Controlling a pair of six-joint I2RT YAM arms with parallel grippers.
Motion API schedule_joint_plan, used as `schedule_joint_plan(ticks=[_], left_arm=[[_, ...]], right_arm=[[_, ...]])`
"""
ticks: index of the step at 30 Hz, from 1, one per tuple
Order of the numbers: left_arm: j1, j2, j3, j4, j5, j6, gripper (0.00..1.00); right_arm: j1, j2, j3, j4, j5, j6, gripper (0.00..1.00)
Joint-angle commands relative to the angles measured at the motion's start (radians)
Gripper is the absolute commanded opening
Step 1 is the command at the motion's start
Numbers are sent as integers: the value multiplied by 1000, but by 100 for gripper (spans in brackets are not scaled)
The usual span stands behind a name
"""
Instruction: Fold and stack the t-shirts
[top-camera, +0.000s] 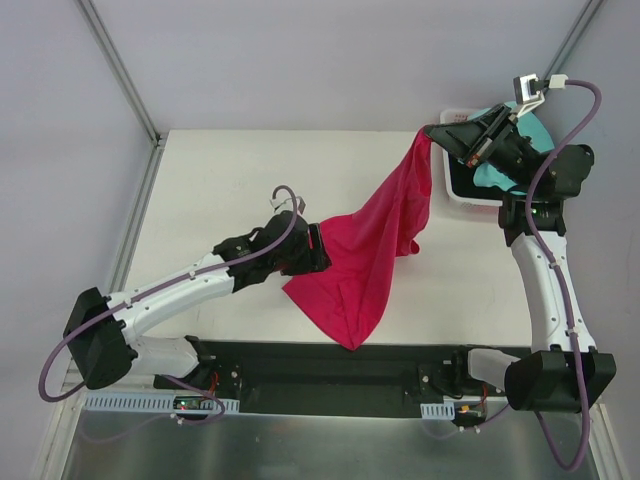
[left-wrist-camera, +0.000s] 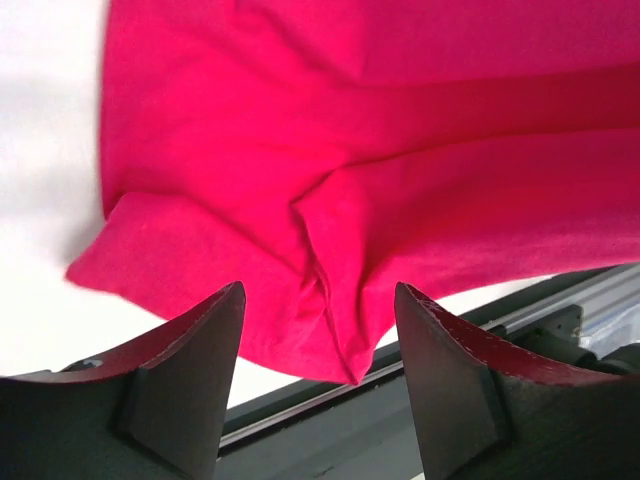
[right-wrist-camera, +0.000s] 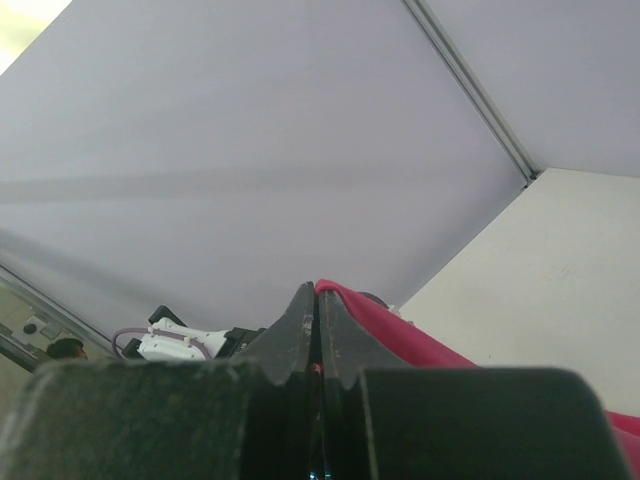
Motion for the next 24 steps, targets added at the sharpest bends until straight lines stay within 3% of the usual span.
schedule_joint_plan(ticks=[1, 15, 24], left_arm=[[-4, 22, -56, 239, 64, -38, 61], [-5, 144, -232, 565, 101, -154, 50], [-7, 207, -289, 682, 136, -190, 47]], right_arm=[[7, -33, 9, 41, -3, -17, 1], [7, -63, 2, 20, -12, -26, 1], [7, -75, -3, -3, -12, -42, 1]])
